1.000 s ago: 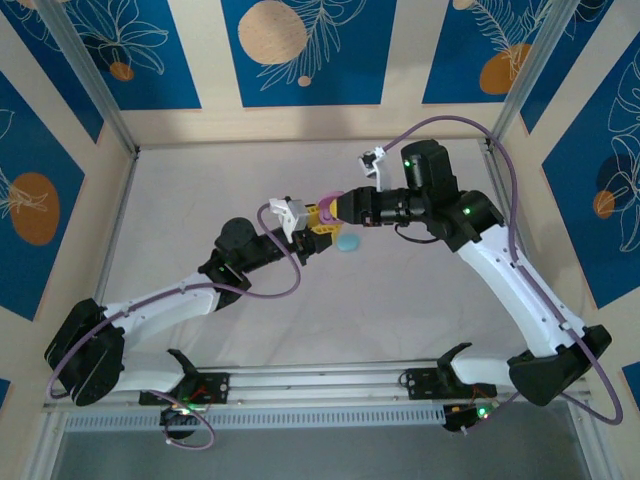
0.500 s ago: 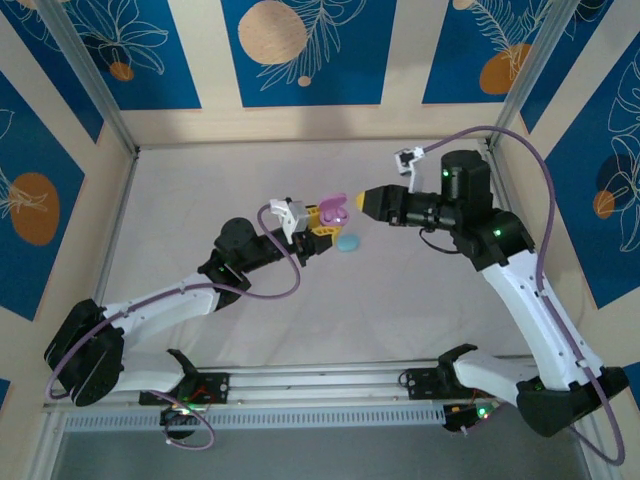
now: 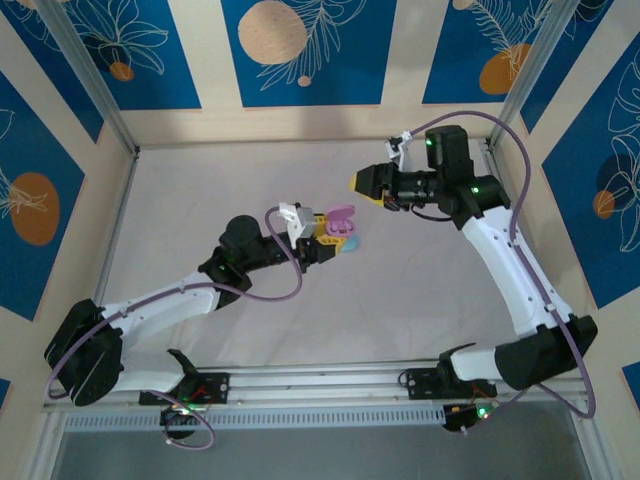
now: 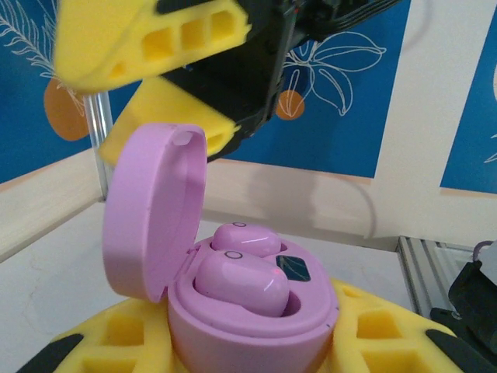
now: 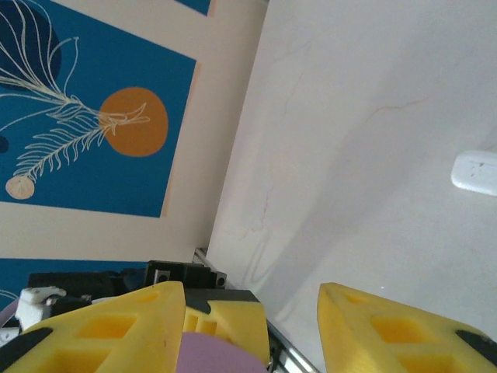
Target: Insert the wireless bluetooth earbuds into the charging case
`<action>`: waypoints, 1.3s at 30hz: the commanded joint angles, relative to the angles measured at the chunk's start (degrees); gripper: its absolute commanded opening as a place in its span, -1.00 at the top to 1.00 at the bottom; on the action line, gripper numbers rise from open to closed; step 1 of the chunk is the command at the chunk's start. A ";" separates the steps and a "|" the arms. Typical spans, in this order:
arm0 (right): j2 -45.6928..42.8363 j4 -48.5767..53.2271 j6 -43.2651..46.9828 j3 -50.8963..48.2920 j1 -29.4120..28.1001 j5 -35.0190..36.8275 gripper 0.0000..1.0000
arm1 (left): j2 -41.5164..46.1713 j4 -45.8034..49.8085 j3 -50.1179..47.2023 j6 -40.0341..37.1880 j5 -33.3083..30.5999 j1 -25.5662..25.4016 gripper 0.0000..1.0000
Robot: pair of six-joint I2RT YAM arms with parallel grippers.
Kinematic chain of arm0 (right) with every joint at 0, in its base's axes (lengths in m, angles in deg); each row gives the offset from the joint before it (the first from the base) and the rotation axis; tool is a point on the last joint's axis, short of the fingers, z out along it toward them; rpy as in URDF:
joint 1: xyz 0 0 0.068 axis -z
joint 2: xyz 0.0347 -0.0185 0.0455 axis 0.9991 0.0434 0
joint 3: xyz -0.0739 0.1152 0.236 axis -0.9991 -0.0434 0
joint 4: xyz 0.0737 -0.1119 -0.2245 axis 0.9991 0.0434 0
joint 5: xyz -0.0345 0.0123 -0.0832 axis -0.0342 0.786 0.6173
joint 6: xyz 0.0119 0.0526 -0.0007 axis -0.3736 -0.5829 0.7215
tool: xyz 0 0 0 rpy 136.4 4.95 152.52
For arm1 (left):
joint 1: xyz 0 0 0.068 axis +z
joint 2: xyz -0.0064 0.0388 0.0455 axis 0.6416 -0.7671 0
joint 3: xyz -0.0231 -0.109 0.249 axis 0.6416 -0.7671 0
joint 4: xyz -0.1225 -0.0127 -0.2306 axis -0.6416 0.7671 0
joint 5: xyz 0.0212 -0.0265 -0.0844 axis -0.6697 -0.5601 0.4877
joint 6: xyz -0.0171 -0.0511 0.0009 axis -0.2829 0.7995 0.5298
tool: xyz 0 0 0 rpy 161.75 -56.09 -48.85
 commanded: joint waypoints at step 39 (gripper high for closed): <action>-0.88 -3.55 -5.40 -11.35 1.26 -34.49 -0.04 | 0.62 -6.65 2.99 1.18 -0.21 -0.79 0.39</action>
